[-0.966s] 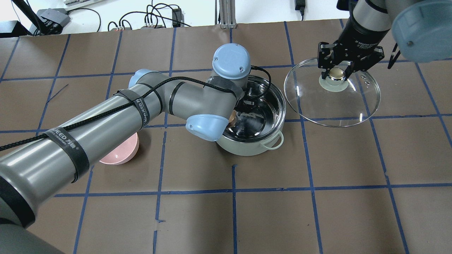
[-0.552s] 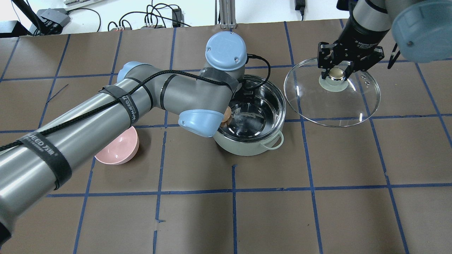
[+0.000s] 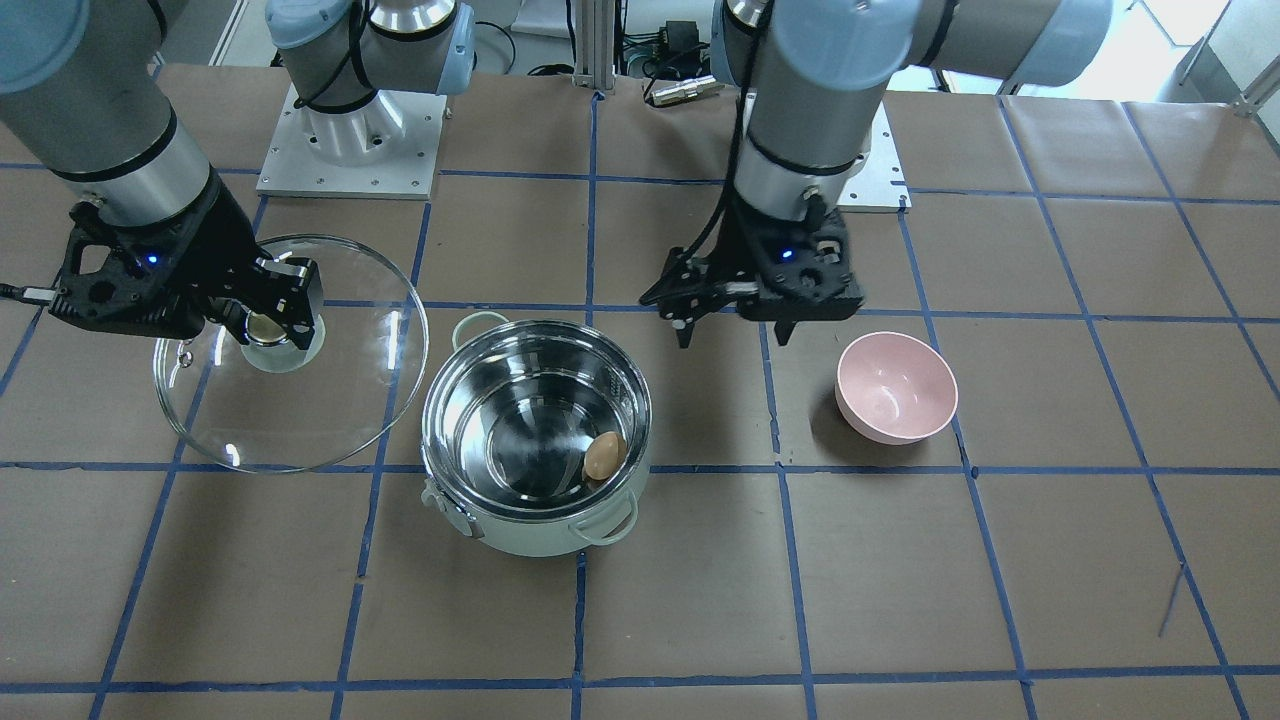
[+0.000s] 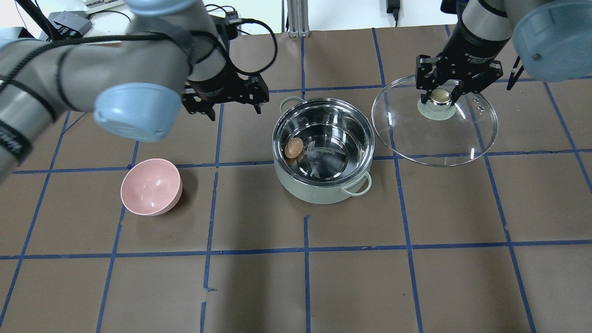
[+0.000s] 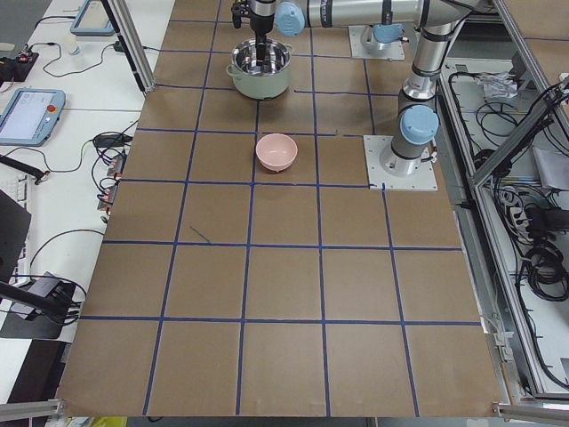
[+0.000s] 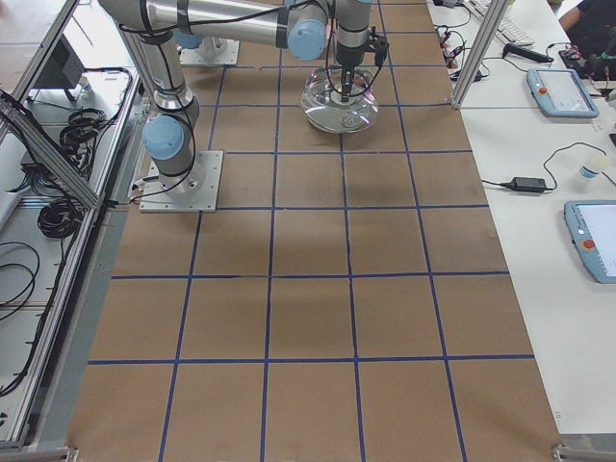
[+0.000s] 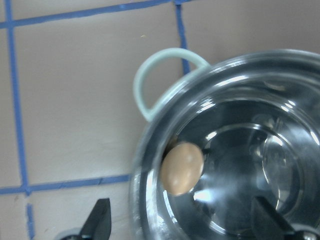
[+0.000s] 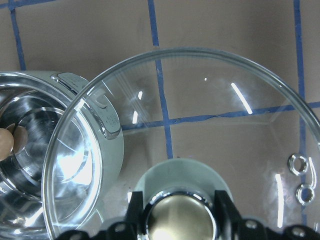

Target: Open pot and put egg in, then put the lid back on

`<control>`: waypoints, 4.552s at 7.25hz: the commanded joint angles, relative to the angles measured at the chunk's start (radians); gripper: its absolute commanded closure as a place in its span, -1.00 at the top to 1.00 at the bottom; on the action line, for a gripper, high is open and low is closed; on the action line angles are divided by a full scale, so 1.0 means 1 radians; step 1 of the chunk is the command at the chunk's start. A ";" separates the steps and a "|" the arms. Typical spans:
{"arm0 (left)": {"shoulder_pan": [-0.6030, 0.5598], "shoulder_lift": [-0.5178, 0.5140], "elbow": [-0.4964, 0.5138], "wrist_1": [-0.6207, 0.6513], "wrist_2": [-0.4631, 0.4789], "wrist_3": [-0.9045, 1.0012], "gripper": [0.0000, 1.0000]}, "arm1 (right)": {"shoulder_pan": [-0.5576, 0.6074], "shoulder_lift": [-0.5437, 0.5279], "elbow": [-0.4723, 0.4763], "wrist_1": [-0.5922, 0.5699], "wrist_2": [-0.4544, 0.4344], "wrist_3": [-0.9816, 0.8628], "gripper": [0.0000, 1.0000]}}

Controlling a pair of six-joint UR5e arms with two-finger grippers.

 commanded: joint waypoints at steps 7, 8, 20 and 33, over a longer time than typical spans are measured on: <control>0.164 0.090 0.152 -0.250 0.080 0.242 1.00 | 0.006 -0.005 0.000 0.001 0.006 0.002 -0.55; 0.152 0.091 0.129 -0.256 0.085 0.240 1.00 | 0.006 -0.005 0.000 0.000 0.007 0.002 -0.55; 0.163 0.120 0.153 -0.411 0.109 0.295 1.00 | 0.180 0.028 -0.009 -0.086 0.018 0.173 -0.60; 0.163 0.122 0.153 -0.394 0.109 0.289 1.00 | 0.382 0.177 0.072 -0.413 0.068 0.257 -0.57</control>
